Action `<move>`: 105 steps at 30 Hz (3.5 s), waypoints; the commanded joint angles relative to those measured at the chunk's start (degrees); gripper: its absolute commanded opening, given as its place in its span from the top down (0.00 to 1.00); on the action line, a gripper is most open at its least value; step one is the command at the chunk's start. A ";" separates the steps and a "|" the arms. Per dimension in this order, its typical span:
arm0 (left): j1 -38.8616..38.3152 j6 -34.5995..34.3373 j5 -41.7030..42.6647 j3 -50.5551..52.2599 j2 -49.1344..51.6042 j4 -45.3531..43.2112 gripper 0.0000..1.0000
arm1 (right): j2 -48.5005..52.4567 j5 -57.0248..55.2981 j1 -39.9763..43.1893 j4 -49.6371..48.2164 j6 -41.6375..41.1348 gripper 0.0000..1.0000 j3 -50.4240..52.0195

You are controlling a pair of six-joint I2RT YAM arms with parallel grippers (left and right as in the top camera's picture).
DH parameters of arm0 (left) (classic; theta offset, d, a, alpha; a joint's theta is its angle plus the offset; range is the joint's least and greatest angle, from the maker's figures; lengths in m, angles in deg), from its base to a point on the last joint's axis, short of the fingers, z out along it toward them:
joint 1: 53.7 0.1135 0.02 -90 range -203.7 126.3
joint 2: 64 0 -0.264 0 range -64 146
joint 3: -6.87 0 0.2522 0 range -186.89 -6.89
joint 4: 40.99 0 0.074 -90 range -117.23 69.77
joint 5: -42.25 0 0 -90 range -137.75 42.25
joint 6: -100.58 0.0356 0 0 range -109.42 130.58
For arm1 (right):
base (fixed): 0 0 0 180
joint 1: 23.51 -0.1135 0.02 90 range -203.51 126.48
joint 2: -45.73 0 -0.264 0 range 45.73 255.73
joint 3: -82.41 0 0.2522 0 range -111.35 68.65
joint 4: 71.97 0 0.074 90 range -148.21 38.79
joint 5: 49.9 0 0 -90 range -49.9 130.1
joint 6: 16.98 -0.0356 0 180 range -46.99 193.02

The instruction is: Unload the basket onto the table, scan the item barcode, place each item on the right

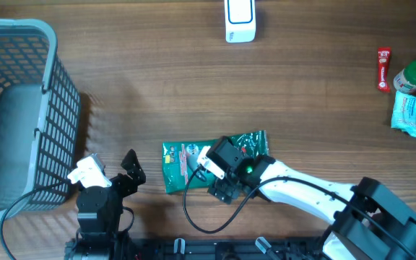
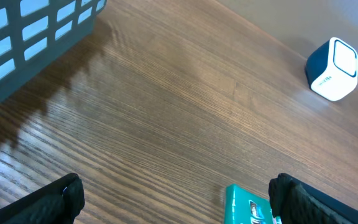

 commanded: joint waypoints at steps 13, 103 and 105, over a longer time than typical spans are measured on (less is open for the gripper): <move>0.35 -0.31 0.48 0.02 -0.31 0.15 0.00 | 4.15 3.63 20.20 18.97 -48.96 0.96 -16.85; 0.35 -0.31 0.48 0.02 -0.31 0.15 0.00 | 17.73 4.79 19.23 28.13 -20.41 0.00 -39.08; 0.35 -0.31 0.48 0.02 -0.31 0.15 0.00 | 18.32 1.49 19.32 26.43 -18.23 0.00 -38.10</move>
